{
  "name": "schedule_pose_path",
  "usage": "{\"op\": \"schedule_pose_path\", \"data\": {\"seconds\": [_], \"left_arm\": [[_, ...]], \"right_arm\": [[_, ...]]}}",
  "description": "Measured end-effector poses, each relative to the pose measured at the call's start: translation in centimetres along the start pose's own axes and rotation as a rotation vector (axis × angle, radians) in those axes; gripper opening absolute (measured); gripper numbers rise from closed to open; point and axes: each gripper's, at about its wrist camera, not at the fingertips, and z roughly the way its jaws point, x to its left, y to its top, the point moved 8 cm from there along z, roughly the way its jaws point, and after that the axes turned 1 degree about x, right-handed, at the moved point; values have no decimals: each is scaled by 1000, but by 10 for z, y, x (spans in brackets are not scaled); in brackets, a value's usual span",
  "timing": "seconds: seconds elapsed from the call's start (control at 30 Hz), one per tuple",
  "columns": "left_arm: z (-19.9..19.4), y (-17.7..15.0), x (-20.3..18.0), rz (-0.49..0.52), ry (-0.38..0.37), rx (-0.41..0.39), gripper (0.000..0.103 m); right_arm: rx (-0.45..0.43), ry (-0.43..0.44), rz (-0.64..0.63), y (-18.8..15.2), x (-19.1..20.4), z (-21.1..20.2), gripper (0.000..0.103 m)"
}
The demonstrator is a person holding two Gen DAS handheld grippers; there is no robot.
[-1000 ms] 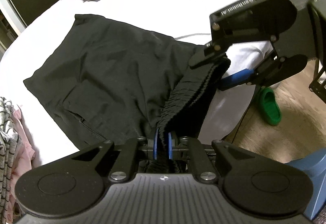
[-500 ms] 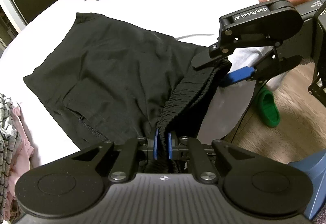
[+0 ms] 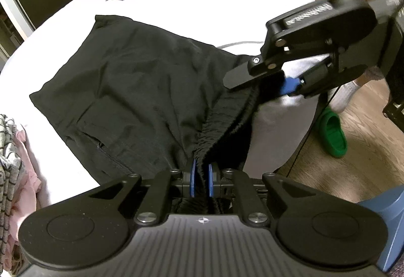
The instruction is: Fold clothes
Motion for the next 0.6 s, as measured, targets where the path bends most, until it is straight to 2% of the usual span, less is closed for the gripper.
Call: {"op": "schedule_pose_path", "data": {"seconds": [0.13,0.23,0.27,0.37,0.47,0.6], "left_arm": [[-2,1,-6,35,27,-8,8],[-6,3,-14,76,62,-19,16],[-7,4,-17,90,77,-25,23],[-16,9,-27,116,141,-70,52],[-23,13,-38,130,196,-107,53],[-16,10,-46,111,295,-69,53]], "right_arm": [[15,13,143,-3,-25,1,20],[40,36,259,-9,-45,5,18],[49,45,302,-12,-52,6,18],[72,74,423,-20,-68,12,18],[80,103,518,-25,-80,18,18],[84,138,634,-32,-95,25,18]]}}
